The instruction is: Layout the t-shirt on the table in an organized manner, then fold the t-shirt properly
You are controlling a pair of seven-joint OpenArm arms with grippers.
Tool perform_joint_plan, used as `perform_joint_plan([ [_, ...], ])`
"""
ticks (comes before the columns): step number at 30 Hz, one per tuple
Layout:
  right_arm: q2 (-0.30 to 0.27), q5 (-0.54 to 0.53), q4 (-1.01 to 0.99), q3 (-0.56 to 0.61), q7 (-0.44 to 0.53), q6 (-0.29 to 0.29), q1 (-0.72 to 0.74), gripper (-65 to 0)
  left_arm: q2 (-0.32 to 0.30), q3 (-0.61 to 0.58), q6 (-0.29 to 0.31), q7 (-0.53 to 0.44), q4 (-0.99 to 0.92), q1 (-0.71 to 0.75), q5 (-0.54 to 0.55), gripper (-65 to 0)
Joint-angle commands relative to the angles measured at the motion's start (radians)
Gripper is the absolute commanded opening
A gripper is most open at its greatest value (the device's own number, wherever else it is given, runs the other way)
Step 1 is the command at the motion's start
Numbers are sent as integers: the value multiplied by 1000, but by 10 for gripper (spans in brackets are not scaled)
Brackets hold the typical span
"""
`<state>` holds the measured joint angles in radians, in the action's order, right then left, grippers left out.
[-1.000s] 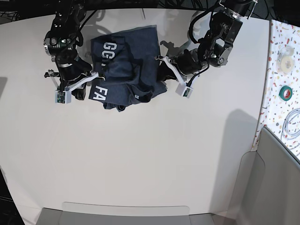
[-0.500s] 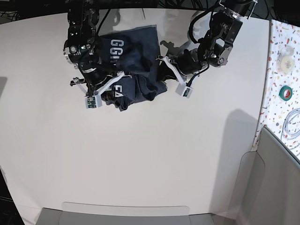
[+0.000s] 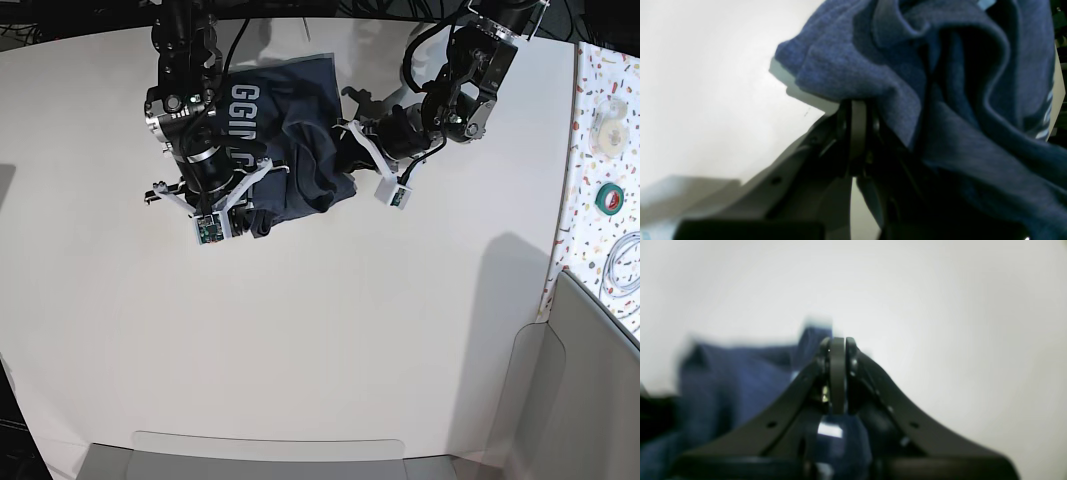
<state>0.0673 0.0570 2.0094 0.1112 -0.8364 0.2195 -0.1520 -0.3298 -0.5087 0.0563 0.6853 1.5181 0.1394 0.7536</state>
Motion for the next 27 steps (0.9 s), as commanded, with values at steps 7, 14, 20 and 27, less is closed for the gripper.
perform_joint_plan([
  [7,4,-7,47,48,27,2,-31,-650,-27,-17,-148,239,-83,50,-205,-629],
  [14,4,-3,35,172,25,2,-87,-650,-27,-17,-148,239,-83,50,-205,-629],
  [20,4,-3,35,180,21,1,-100,-650,-27,-17,-148,239,-83,49,-205,-629],
  [27,1,-1,26,184,24,-124,-105,-650,-27,17,-149,238,-15,52,-205,-628],
])
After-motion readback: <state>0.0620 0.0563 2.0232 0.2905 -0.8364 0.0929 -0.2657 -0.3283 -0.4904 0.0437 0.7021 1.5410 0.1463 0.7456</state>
